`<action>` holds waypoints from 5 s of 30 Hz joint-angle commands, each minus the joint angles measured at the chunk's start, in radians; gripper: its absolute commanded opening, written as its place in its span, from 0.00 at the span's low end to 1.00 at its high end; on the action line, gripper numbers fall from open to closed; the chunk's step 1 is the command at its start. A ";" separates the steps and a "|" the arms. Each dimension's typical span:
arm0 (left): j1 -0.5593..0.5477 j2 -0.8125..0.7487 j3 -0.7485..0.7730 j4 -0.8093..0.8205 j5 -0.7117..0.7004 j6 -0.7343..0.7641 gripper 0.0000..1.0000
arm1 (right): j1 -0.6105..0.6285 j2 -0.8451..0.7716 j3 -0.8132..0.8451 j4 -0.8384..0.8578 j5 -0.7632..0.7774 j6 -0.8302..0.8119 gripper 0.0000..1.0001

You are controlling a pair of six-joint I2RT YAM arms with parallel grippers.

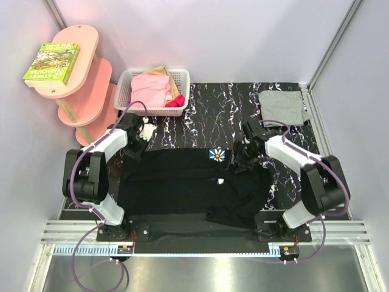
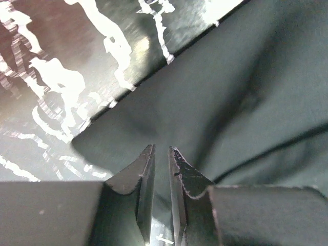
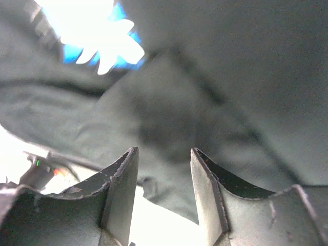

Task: Fold and stack the t-shirts
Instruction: Fold the flattened tshirt in 1/3 of the way

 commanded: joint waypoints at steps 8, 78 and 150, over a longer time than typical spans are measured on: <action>-0.005 0.021 -0.015 0.058 -0.056 0.020 0.19 | 0.102 -0.467 -0.248 -0.200 -0.166 0.115 0.50; -0.005 0.183 0.397 0.048 -0.231 0.021 0.16 | -0.200 0.471 0.475 0.059 -0.002 0.021 0.47; -0.085 -0.136 0.304 -0.240 -0.378 0.248 0.00 | -0.194 0.436 0.354 0.125 -0.011 0.000 0.43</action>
